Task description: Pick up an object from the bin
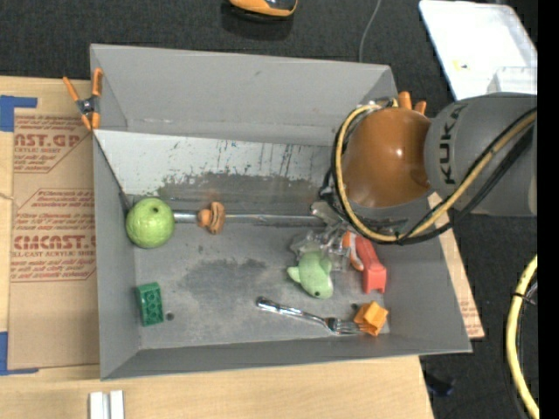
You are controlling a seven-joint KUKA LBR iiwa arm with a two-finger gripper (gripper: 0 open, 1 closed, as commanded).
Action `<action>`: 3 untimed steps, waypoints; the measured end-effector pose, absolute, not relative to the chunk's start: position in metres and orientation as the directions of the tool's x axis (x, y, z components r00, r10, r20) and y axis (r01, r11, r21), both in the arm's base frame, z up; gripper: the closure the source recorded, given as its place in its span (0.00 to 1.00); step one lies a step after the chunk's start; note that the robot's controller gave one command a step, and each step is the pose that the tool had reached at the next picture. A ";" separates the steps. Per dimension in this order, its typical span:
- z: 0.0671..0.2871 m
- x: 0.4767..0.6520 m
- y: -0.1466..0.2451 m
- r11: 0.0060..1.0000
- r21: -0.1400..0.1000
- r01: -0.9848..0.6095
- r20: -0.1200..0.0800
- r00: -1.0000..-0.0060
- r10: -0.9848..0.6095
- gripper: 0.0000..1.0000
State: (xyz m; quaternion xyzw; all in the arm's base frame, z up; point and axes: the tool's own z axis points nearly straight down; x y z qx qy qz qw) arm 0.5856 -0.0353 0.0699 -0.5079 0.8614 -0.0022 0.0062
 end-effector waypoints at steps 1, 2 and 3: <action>0.070 0.586 -0.035 0.484 -0.010 -0.875 -0.009 -0.484 -0.875 1.00; 0.080 0.585 -0.034 0.485 -0.009 -0.875 -0.009 -0.484 -0.875 1.00; 0.115 0.583 -0.034 0.485 -0.001 -0.875 -0.006 -0.485 -0.875 1.00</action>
Offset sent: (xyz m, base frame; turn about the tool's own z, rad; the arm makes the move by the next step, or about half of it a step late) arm -0.0001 -0.0002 0.0186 -0.0001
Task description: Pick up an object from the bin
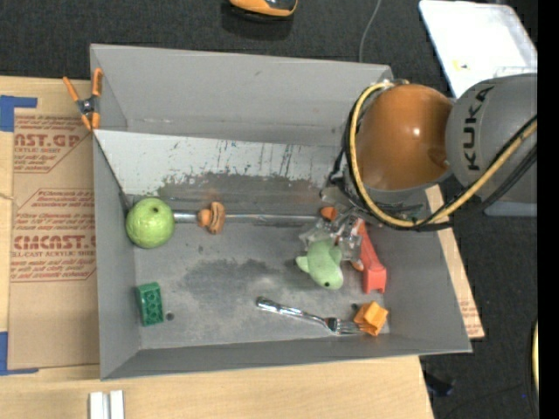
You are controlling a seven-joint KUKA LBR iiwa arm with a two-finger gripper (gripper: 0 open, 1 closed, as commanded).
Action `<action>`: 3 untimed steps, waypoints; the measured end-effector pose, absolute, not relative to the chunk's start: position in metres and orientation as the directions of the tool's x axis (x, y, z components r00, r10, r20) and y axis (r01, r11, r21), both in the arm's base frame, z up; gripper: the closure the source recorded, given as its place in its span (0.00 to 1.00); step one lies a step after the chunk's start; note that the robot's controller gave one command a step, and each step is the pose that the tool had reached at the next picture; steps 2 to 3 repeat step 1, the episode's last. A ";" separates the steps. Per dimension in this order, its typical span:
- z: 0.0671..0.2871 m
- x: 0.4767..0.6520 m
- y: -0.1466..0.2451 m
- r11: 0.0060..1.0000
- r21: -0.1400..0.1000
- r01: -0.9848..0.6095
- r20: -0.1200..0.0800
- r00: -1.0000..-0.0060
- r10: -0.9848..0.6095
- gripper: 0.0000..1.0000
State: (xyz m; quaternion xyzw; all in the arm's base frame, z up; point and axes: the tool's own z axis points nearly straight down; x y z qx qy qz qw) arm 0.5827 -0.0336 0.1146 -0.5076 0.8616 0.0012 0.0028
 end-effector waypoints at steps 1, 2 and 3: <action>0.159 0.585 -0.034 0.485 -0.008 -0.875 -0.009 -0.484 -0.875 1.00; 0.159 0.585 -0.034 0.485 -0.008 -0.875 -0.009 -0.484 -0.875 1.00; 0.159 0.585 -0.034 0.485 -0.008 -0.875 -0.009 -0.484 -0.875 1.00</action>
Offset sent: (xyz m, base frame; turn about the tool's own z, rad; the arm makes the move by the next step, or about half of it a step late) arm 0.0021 -0.0001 0.0927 -0.0003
